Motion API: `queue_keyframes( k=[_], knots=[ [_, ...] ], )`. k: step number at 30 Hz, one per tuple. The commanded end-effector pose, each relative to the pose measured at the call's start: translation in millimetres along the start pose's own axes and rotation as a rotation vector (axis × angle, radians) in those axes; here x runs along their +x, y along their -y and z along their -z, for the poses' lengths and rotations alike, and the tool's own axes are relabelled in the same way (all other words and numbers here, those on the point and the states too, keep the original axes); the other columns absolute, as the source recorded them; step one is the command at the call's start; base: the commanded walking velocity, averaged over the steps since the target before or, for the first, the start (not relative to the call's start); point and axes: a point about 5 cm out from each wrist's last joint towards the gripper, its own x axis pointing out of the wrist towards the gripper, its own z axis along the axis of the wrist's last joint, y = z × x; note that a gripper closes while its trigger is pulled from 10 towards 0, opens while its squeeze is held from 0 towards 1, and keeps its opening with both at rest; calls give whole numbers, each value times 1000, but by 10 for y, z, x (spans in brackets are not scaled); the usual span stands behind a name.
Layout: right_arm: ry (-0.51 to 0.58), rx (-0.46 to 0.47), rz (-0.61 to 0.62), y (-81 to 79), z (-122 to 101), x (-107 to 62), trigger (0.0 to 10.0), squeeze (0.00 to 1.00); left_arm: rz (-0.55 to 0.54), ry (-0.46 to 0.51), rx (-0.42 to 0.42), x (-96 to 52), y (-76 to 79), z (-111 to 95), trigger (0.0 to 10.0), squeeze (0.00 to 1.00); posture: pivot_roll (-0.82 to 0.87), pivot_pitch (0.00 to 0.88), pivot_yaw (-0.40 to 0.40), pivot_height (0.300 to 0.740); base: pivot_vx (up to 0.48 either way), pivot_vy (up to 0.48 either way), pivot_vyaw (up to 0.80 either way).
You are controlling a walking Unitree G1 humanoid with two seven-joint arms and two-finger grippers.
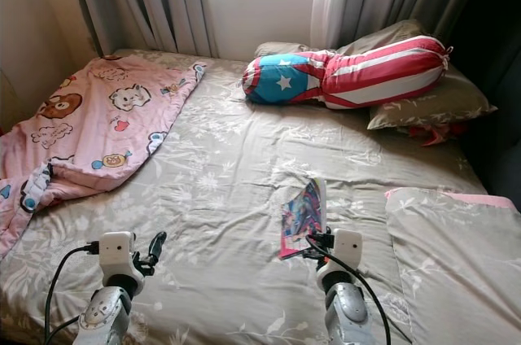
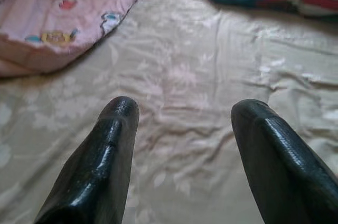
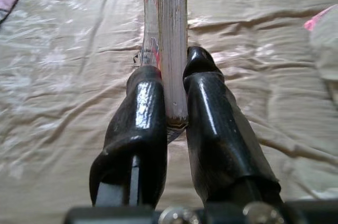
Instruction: Clean up the room
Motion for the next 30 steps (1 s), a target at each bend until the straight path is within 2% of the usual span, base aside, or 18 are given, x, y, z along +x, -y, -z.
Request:
queue_keyframes(
  k=[1,4,11,15,25,30],
  knots=[
    [41,-13,-4,-4,-101,39,10000,0,21,4,-1,-5,39,-1,10000,0,23,0,-48,715,0,0,0],
    [69,-4,7,3,-114,24,10000,0,26,8,-2,4,64,-12,10000,0,24,0,-46,705,0,0,0],
    [24,-23,3,-22,-62,28,10000,0,43,8,7,-3,88,-14,10000,0,28,0,-45,705,0,0,0],
    [31,-34,-1,-28,-63,23,10000,0,44,3,7,-20,85,2,10000,0,27,0,-44,680,0,0,0],
    [43,-21,9,-22,-72,24,10000,0,51,-4,5,-25,103,15,10000,0,40,0,-47,680,0,0,0],
    [8,-36,0,-60,-77,70,10000,0,57,-6,7,-19,99,11,10000,0,39,0,-47,670,0,0,0]
  ],
)
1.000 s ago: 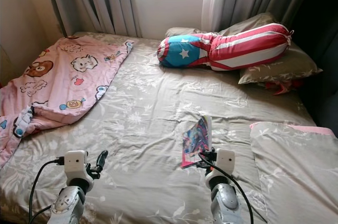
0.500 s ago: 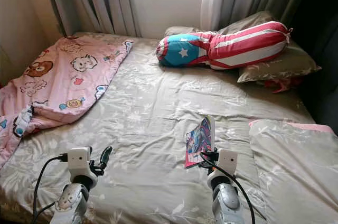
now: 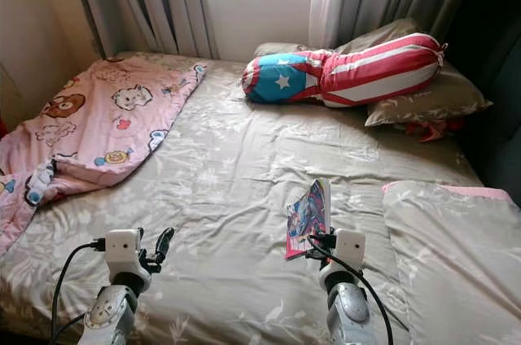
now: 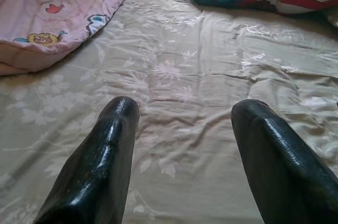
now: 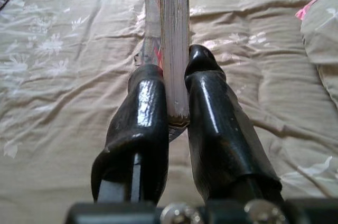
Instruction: Clean up the room
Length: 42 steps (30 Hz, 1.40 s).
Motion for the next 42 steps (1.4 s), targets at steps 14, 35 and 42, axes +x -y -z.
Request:
queue_keyframes(
  k=[14,35,42],
  knots=[
    [37,-7,-7,-30,-98,52,10000,0,16,-7,-10,6,23,-4,10000,0,46,0,-50,665,0,0,0],
    [37,11,-9,-77,-131,91,10000,0,39,-1,-5,7,31,-33,10000,0,52,0,-42,646,0,0,0],
    [27,21,-18,-85,-124,97,10000,0,40,2,-2,10,36,-43,10000,0,55,0,-43,646,218,0,0]
  ],
)
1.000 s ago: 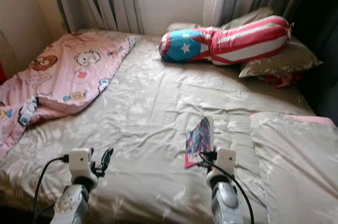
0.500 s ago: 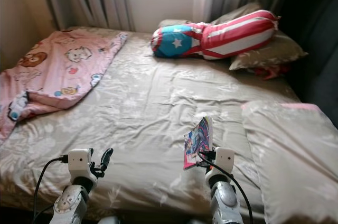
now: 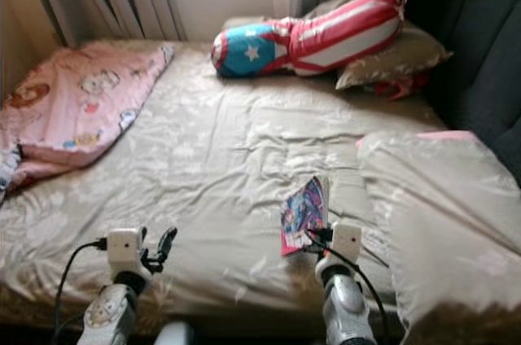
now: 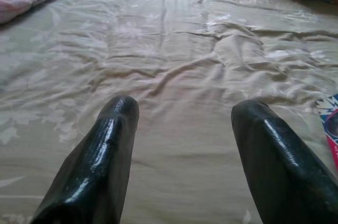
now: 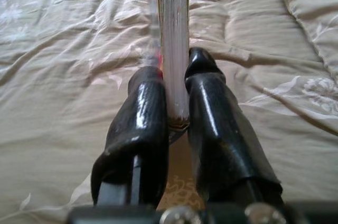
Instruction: Clean up the room
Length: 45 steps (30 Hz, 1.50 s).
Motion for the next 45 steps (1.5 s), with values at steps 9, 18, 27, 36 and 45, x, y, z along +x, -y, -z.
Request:
queue_keyframes(
  k=[9,18,27,36,45],
  knots=[
    [15,113,-62,-74,-113,87,10000,0,-5,4,13,-19,-48,-38,10000,0,66,0,-30,646,0,0,0],
    [-35,327,-179,-159,-243,221,10000,0,7,21,47,-113,-121,-99,10000,0,105,39,5,646,0,0,0],
    [-163,441,-18,149,-129,184,10000,0,17,-8,78,-369,-192,-82,10000,0,151,110,38,646,0,0,0],
    [-195,411,63,393,-144,146,10000,0,30,-44,84,-590,-176,-98,10000,0,168,174,55,646,0,0,0],
    [-196,378,72,405,-157,151,10000,275,29,-69,85,-659,-177,-144,10000,0,175,207,66,646,0,0,0]
  ],
)
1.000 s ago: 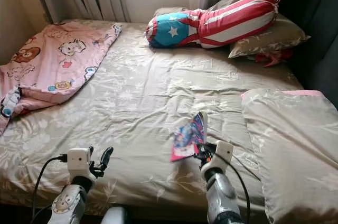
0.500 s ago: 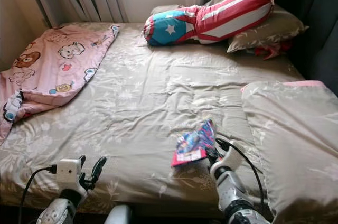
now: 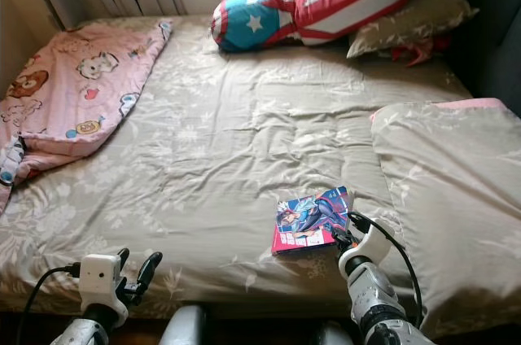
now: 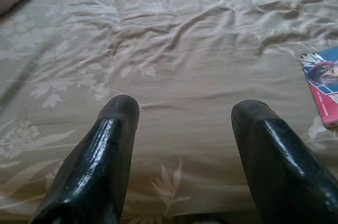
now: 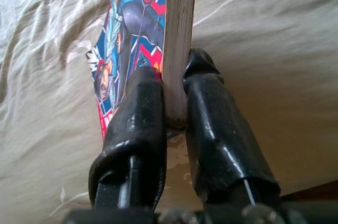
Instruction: Clean up the room
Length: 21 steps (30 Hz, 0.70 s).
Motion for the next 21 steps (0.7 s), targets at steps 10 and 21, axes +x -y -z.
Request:
queue_keyframes(
  k=[10,21],
  knots=[
    [62,-50,80,71,-186,4,10000,278,-2,-38,-7,-27,-3,-15,10000,0,174,211,69,646,0,0,0],
    [114,-82,144,136,-307,-9,10000,737,2,-46,-18,1,42,-4,10000,0,168,205,68,646,0,0,0]
  ],
)
